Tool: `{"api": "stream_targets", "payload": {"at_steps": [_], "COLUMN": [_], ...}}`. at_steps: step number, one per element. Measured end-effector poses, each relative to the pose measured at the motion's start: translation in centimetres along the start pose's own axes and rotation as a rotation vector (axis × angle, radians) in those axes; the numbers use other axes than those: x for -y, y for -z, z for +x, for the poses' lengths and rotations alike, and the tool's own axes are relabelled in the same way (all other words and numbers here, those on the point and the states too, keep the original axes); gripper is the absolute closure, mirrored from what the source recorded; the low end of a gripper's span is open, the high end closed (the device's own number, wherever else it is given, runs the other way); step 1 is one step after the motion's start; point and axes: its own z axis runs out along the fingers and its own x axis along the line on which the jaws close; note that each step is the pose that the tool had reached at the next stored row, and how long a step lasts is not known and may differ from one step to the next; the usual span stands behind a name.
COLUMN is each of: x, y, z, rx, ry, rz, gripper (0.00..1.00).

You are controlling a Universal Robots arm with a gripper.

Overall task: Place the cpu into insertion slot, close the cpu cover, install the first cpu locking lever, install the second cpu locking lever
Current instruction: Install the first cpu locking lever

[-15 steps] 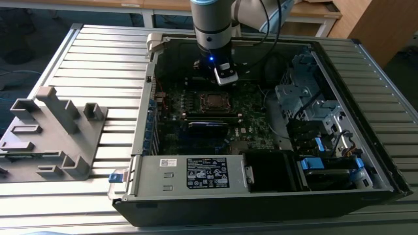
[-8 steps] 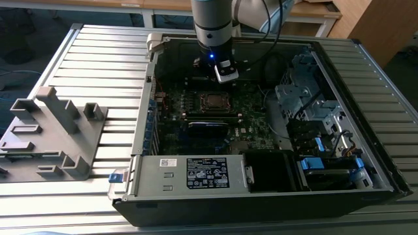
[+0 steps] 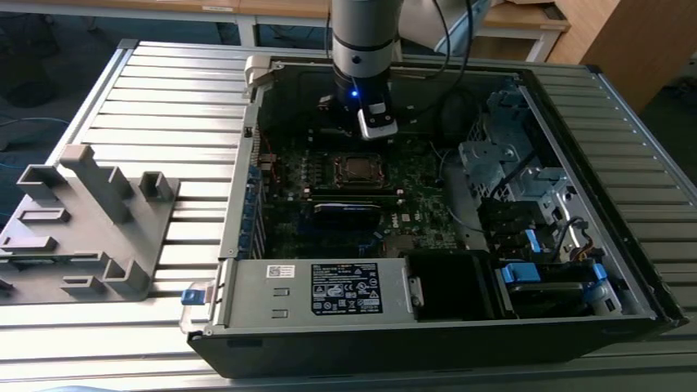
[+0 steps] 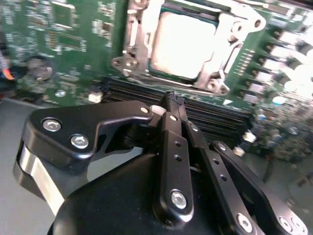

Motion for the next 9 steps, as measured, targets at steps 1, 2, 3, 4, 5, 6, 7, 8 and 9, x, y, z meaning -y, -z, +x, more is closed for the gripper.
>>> {"api": "stream_targets", "payload": {"at_steps": [1, 2, 3, 4, 5, 6, 7, 8, 9], "x": [-0.02, -0.02, -0.02, -0.02, -0.02, -0.02, -0.03, -0.02, -0.02], "y": [-0.01, -0.01, -0.01, -0.01, -0.02, -0.03, -0.03, -0.03, -0.02], "z": [-0.06, -0.08, -0.08, -0.08, -0.09, -0.09, -0.09, -0.09, -0.09], "rx": [-0.0165, -0.0219, -0.0226, -0.0232, -0.0238, -0.0240, -0.0229, -0.0197, -0.0153], "ry": [-0.003, -0.003, -0.004, -0.004, -0.004, -0.004, -0.003, 0.001, 0.006], "rz": [0.0063, 0.0086, 0.0088, 0.0089, 0.0089, 0.0098, 0.0154, 0.0282, 0.0453], "gripper": [0.89, 0.89, 0.89, 0.89, 0.89, 0.89, 0.89, 0.89, 0.89]}}
